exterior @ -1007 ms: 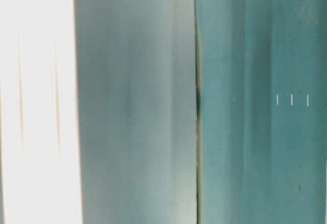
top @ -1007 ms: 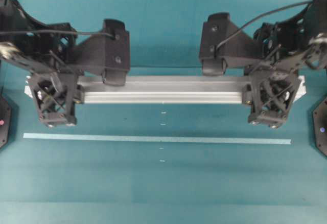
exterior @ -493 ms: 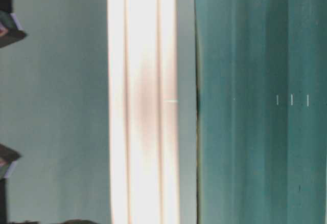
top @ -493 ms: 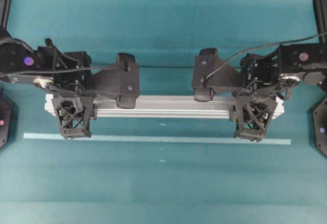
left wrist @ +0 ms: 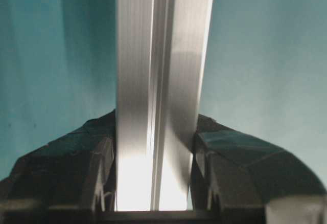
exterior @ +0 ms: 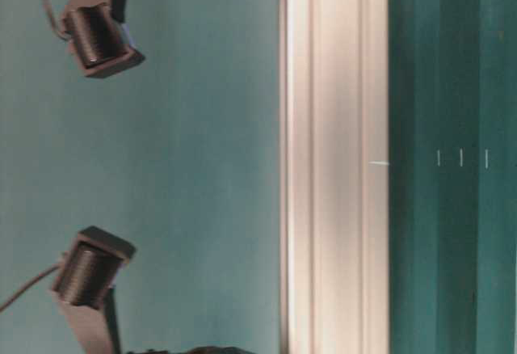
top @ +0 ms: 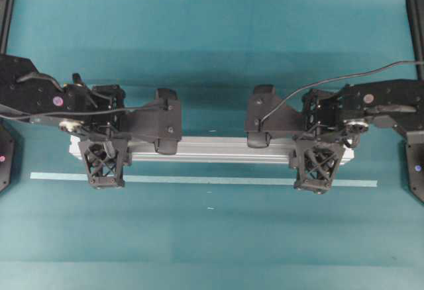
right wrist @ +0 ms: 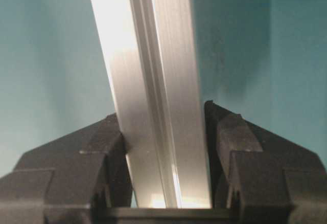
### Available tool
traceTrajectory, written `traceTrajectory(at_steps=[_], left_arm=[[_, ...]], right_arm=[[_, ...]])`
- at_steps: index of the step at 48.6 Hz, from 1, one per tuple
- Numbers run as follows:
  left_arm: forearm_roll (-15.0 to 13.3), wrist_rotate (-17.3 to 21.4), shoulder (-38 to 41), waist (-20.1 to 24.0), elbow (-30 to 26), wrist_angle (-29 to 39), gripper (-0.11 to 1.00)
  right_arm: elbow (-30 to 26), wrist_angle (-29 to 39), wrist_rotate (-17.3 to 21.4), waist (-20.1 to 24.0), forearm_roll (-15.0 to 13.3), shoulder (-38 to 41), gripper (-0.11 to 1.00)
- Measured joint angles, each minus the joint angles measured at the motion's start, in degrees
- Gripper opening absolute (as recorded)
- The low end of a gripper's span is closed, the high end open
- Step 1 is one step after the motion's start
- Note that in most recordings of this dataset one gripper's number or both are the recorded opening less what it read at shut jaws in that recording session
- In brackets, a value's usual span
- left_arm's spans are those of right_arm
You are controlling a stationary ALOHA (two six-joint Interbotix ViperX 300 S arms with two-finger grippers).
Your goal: Lift the metal rail with both hands and move it towards you.
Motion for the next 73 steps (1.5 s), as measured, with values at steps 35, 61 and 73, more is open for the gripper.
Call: traceTrajectory(at_steps=[35, 61, 73], left_arm=[[0.3, -1.8, 4.8, -0.3, 5.6, -11.4, 0.28], [0.2, -3.3, 7.2, -1.3, 6.9, -15.4, 0.28], [0.3, -3.3, 7.6, -1.3, 7.1, -16.6, 0.28]], right_arm=[[5.6, -11.8, 0.1, 1.0, 0.0, 5.0, 0.41], [6.6, -15.7, 0.1, 2.1, 0.0, 8.6, 0.41], [7.4, -17.0, 0.1, 2.1, -0.1, 8.6, 0.41]])
